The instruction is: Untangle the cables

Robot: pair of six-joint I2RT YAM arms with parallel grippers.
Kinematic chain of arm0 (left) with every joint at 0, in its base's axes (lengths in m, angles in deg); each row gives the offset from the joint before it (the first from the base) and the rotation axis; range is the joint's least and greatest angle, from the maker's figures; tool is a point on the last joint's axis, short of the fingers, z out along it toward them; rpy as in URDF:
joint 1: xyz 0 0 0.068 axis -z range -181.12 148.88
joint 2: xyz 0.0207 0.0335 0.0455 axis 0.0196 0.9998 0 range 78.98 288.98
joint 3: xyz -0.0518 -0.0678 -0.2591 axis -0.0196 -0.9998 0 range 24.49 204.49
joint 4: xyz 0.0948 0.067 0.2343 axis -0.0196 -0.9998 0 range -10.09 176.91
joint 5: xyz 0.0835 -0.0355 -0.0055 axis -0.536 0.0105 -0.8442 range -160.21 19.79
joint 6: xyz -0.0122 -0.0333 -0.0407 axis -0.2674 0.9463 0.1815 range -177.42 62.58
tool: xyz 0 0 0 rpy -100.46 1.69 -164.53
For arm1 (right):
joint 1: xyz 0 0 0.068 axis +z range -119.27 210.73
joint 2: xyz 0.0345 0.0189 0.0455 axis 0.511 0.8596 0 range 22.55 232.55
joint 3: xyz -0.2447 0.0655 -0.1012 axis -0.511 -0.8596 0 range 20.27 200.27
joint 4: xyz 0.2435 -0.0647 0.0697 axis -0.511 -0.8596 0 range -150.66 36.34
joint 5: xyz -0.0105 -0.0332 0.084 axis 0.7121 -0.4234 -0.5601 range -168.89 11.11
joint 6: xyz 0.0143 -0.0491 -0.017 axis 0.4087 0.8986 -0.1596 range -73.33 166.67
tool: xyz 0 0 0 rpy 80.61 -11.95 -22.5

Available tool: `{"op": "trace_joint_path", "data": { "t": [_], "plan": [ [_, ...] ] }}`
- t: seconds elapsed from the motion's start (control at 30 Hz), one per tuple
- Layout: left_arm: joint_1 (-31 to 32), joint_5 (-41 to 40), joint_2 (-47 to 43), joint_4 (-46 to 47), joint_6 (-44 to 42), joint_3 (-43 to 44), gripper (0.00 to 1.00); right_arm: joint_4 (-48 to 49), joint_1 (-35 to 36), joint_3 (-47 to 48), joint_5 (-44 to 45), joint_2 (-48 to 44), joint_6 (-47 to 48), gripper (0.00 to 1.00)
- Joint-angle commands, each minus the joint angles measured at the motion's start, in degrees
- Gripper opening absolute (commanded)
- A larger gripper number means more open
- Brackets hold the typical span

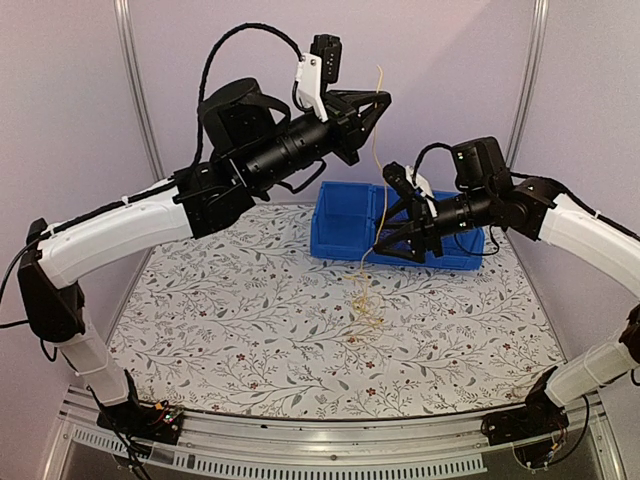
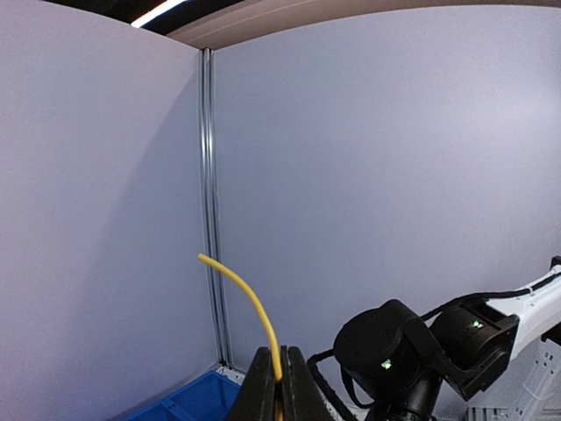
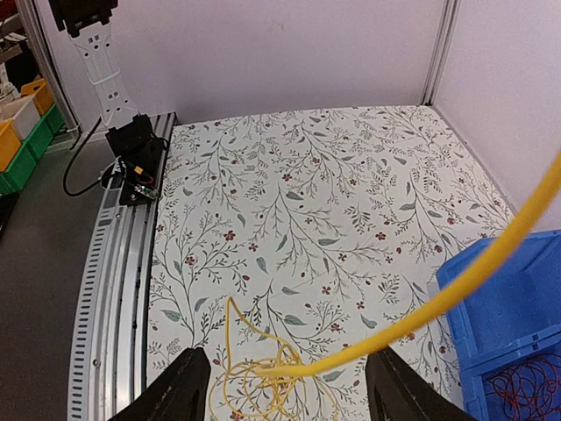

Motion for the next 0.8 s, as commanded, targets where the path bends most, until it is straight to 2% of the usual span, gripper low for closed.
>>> {"op": "trace_joint_path", "data": {
  "t": [0.0, 0.07, 0.1, 0.13, 0.2, 0.23, 0.33, 0.37, 0.43, 0.5, 0.63, 0.7, 0.77],
  "plan": [
    [0.75, 1.84, -0.98, 2.97, 2.5, -1.03, 0.0, 1.1, -0.01, 3.86, -2.09, 2.67, -1.93, 0.65],
    [0.77, 2.11, -0.97, 3.13, 2.86, -1.26, 0.0, 1.91, -0.01, 4.86, -3.05, 3.97, -2.58, 0.61],
    [0.73, 2.08, -0.97, 3.13, 2.93, -1.35, 0.0, 2.41, -0.01, 5.19, -3.6, 4.38, -2.85, 0.52],
    [0.69, 2.02, -1.06, 3.09, 2.92, -1.5, 0.0, 2.75, -0.01, 5.37, -3.88, 4.83, -3.25, 0.42],
    [0.67, 1.56, -1.27, 3.05, 2.62, -2.01, 0.0, 3.1, -0.01, 5.49, -3.51, 5.5, -3.75, 0.09],
    [0.66, 1.17, -1.34, 2.98, 2.32, -2.33, 0.0, 3.19, -0.05, 5.42, -3.04, 5.68, -3.89, 0.0],
    [0.09, -0.48, -1.72, 2.97, 1.33, -4.01, 0.0, 3.26, -0.54, 5.72, -3.27, 5.68, -3.99, 0.0],
    [-0.35, -1.31, -1.69, 2.86, 1.2, -4.93, 0.05, 3.27, -0.84, 6.2, -3.87, 5.57, -4.16, 0.0],
    [-1.5, -4.49, -2.06, 1.91, 1.65, -8.31, 0.36, 3.03, -1.68, 7.79, -5.34, 5.68, -4.63, 0.0],
    [-2.28, -7.69, -3.78, 2.15, 3.88, -14.79, 0.49, 3.0, -2.66, 9.32, -6.99, 5.95, -5.48, 0.0],
    [-2.35, -8.87, -11.48, 9.38, 11.91, -34.12, 0.6, 3.19, -4.4, 10.68, -8.81, 7.04, -7.89, 0.0],
    [-2.37, -8.14, -14.85, 16.75, 16.81, -46.13, 0.63, 3.77, -5.16, 10.97, -9.63, 7.72, -8.93, 0.0],
    [-2.18, -6.33, -16.27, 24.4, 21.4, -54.36, 0.65, 4.16, -5.52, 11.5, -10.12, 8.36, -9.83, 0.0]
  ]
}}
